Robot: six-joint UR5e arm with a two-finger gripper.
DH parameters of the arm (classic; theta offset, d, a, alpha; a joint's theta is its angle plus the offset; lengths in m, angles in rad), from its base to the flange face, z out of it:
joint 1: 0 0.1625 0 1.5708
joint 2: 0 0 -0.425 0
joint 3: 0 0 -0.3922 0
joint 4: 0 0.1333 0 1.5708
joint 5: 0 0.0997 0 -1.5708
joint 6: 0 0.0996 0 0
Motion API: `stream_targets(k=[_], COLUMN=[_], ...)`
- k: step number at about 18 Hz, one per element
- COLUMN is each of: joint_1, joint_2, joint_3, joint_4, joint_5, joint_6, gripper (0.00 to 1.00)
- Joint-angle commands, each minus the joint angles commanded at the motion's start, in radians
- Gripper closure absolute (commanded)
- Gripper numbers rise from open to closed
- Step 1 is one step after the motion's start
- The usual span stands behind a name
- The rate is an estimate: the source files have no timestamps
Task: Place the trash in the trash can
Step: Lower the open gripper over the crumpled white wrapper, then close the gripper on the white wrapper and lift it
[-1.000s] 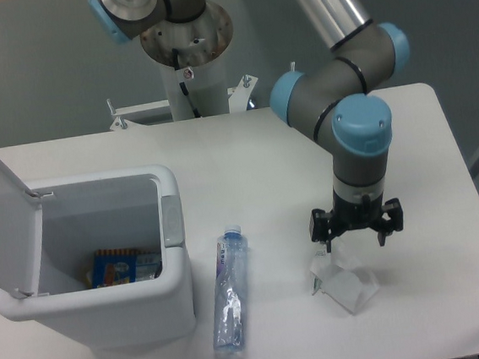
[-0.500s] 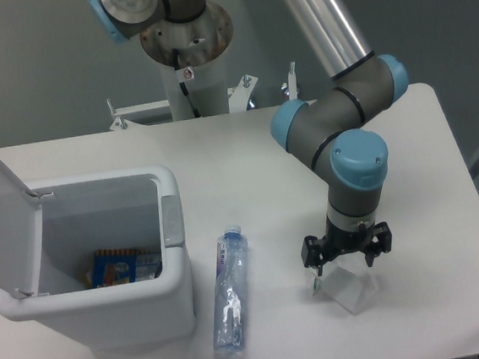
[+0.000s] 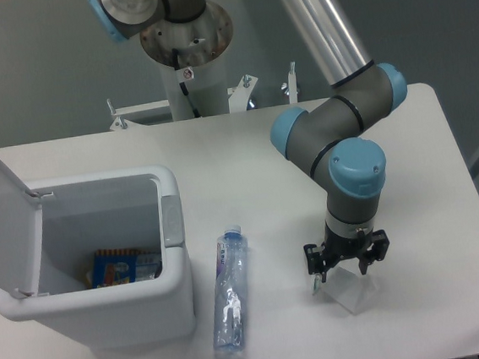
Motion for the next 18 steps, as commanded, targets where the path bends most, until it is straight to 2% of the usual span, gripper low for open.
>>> stream_targets(k=[5, 13, 16, 18], joint_1=[0.000, 0.000, 0.002, 0.002], joint_2=[0.002, 0.012, 0.023, 0.026], joint_3=[0.002, 0.005, 0.018, 0.050], joint_4=[-0.002, -0.002, -0.002, -0.002], joint_5=[0.000, 0.000, -0.005, -0.008], joint_6=[-0.002, -0.003, -0.009, -0.061], gripper=[0.85, 0.90, 0.90, 0.90])
